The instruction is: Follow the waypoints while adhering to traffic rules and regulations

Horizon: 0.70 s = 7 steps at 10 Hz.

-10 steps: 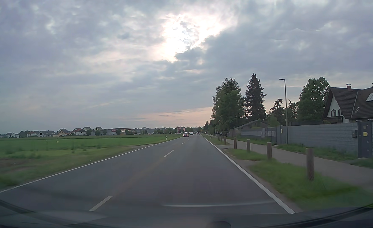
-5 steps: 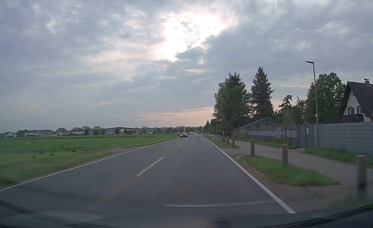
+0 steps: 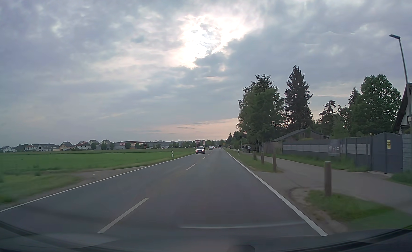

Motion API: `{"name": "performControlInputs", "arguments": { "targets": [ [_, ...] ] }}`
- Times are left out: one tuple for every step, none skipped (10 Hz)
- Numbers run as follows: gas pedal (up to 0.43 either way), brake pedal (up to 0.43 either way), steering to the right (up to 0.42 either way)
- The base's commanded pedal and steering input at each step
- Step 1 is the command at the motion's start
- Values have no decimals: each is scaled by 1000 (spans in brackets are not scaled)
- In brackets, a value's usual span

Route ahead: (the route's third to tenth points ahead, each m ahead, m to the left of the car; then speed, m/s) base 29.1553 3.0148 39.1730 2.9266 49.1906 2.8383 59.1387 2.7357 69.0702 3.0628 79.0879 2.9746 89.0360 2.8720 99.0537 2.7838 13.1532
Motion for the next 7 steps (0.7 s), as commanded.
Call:
{"name": "performControlInputs", "arguments": {
  "targets": [
    [150,0,0],
    [150,0,0],
    [150,0,2],
    [150,0,3],
    [150,0,3],
    [138,0,3],
    [138,0,3]
  ]
}}
